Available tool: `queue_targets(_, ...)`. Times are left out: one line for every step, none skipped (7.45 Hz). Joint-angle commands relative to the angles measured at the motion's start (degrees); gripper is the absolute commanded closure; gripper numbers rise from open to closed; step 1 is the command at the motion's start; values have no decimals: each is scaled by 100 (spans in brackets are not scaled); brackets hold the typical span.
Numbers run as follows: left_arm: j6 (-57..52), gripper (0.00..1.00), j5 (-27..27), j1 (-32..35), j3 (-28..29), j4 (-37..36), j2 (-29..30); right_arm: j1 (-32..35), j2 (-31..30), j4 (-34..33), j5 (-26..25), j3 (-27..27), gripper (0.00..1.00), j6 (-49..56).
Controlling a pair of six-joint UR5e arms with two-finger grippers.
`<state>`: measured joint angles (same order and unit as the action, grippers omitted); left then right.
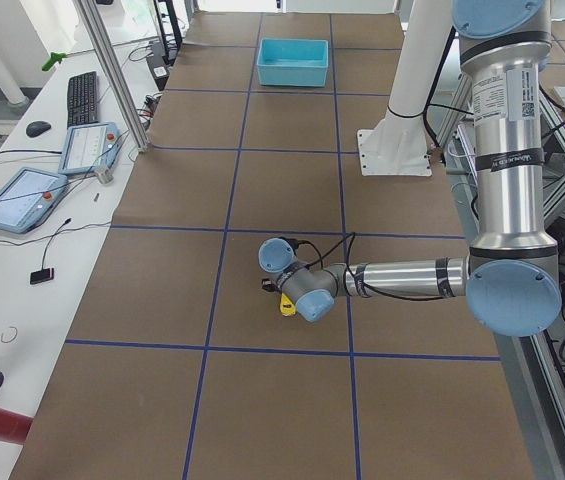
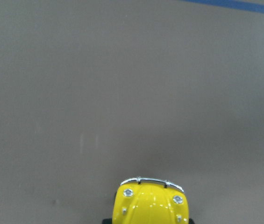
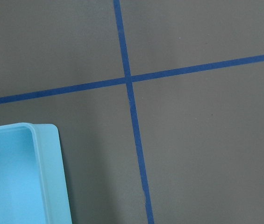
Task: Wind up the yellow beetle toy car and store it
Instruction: 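Pull the car farther back with the left gripper, then release it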
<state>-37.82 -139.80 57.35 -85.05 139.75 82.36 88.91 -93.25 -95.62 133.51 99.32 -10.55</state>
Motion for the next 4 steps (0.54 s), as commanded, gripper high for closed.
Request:
queue_targets(-426, 100, -74, 197, 250, 0, -27, 3, 0, 0, 0, 0, 0, 0)
queue_targets(-541, 100, -74, 284, 313, -9, -27, 3, 0, 0, 0, 0, 0, 0)
queue_targets(-638, 100, -74, 337, 418, -9, -27, 3, 0, 0, 0, 0, 0, 0)
queue_targets(-674, 53, -83, 425, 436, -9, -36, 3, 0, 0, 0, 0, 0, 0)
